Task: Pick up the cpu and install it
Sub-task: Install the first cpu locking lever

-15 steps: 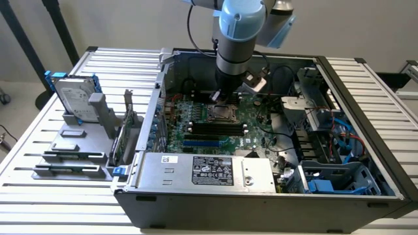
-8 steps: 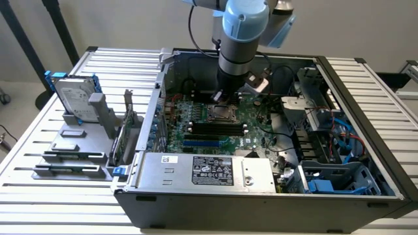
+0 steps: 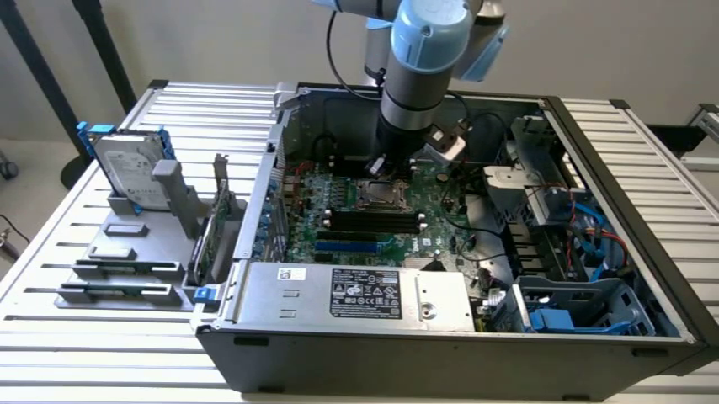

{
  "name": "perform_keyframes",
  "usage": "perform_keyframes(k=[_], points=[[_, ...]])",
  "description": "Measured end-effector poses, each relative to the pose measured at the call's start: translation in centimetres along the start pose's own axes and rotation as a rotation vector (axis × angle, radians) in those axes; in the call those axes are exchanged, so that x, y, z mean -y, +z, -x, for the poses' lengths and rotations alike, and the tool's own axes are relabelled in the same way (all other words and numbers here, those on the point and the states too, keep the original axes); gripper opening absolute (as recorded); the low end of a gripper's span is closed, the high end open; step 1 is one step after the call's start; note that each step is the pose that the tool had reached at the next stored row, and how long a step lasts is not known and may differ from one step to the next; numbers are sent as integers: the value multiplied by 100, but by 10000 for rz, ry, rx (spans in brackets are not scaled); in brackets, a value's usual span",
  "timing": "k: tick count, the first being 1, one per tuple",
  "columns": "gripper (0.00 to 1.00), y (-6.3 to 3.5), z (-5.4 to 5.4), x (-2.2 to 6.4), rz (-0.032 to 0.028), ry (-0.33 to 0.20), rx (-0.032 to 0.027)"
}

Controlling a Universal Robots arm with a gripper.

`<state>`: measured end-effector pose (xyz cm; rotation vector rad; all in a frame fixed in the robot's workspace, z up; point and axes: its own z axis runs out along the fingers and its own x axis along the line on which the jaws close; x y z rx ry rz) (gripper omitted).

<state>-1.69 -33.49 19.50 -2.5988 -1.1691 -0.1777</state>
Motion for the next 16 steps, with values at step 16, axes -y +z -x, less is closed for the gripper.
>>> perform_keyframes(k=[16], points=[[11,-1,-2,-45,-284,52,-71]])
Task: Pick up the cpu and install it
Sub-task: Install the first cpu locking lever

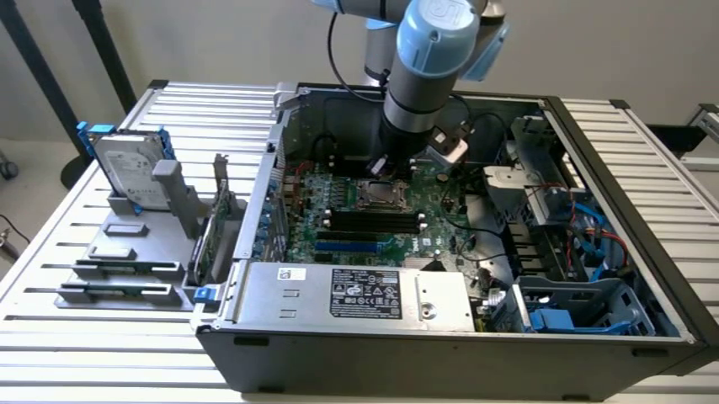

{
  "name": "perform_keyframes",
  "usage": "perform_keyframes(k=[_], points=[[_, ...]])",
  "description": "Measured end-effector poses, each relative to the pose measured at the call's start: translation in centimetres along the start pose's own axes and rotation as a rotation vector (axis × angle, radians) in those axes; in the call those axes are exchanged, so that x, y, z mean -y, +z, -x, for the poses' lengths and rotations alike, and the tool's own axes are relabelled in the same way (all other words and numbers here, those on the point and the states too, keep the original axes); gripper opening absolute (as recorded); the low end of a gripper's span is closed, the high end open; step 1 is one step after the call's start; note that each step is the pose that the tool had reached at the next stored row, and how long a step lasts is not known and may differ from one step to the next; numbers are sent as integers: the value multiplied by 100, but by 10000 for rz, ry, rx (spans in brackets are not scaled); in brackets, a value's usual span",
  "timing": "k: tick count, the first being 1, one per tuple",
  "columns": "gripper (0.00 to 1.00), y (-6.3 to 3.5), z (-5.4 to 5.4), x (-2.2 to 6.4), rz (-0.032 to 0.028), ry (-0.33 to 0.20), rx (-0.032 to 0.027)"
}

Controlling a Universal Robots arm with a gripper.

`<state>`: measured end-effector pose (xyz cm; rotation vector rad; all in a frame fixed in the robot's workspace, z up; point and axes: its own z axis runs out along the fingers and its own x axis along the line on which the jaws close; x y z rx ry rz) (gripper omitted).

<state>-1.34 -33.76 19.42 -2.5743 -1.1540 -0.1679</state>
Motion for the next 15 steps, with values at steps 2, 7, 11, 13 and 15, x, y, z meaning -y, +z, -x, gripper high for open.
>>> perform_keyframes(k=[2,7,11,13,15], points=[[11,7,2,-6,-37,-2,-41],[11,11,9,-17,-115,6,-92],[11,-12,14,-22,-201,63,-16],[11,-35,18,-24,-233,94,12],[11,-63,20,-25,-259,124,35]])
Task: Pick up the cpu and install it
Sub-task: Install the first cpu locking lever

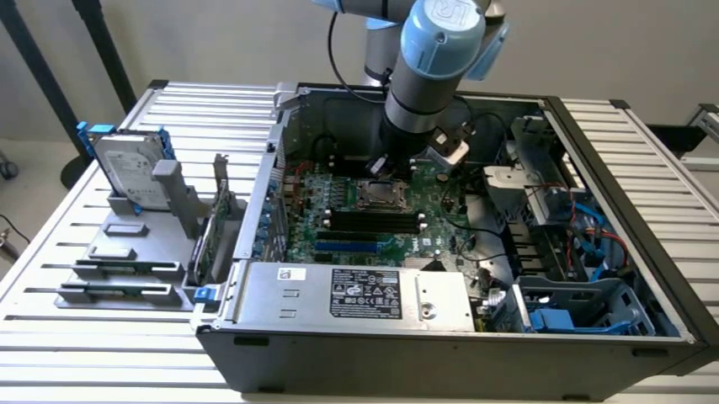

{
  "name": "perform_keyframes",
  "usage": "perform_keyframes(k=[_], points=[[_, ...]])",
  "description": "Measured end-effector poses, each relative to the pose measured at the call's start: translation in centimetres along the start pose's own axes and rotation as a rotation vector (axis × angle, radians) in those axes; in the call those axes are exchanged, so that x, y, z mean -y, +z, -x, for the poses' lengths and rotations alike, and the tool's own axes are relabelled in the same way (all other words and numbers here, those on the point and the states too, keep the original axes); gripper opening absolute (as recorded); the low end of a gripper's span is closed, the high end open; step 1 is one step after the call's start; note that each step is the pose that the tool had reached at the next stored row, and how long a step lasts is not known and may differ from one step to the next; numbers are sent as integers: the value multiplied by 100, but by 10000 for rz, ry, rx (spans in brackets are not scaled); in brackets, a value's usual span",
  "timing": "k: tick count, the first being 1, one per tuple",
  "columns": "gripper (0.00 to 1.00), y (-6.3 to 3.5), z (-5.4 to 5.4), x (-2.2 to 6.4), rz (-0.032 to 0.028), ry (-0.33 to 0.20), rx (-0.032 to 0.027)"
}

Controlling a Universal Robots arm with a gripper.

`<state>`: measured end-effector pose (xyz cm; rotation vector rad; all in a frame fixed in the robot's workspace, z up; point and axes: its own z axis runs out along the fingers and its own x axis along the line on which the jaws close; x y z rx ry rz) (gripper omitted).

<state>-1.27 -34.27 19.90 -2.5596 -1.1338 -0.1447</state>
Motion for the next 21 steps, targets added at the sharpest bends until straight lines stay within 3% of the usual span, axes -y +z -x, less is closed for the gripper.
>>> perform_keyframes(k=[8,15,21], points=[[11,-153,38,-22,-67,81,55],[11,-306,173,-113,-84,92,72],[11,-449,323,-129,-86,92,71]])
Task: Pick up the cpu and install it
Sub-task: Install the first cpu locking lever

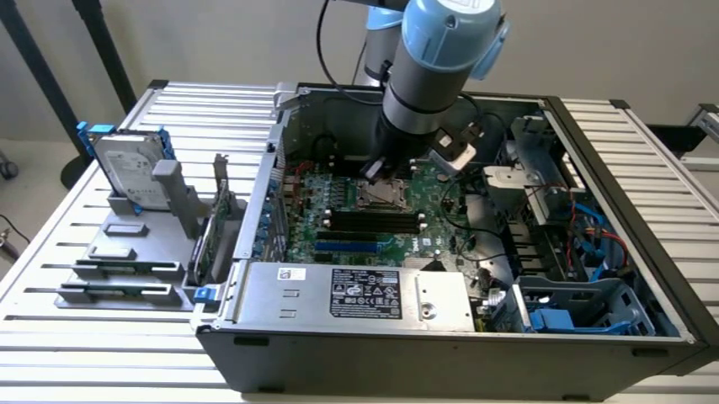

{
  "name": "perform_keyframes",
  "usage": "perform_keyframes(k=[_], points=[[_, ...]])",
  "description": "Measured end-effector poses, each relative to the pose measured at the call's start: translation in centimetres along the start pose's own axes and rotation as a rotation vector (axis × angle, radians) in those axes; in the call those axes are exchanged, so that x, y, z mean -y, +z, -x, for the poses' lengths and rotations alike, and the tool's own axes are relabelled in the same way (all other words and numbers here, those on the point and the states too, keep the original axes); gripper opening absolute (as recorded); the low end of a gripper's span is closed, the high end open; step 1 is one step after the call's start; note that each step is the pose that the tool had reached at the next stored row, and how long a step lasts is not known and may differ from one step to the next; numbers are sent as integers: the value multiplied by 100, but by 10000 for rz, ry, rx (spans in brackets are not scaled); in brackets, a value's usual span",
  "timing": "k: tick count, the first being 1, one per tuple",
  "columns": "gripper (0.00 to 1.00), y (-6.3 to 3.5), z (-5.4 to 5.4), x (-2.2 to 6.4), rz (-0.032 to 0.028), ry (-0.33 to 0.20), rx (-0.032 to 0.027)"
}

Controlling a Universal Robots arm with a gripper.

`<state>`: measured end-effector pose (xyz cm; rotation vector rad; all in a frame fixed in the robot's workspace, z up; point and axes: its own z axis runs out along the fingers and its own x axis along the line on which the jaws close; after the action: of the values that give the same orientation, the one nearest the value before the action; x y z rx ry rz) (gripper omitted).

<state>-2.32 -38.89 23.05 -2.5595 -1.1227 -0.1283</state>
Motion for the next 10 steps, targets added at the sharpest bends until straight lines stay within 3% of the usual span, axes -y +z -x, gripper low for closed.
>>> perform_keyframes(k=[6,10], points=[[11,-157,108,-10,-5,0,-4],[11,-213,199,9,-5,1,-3]])
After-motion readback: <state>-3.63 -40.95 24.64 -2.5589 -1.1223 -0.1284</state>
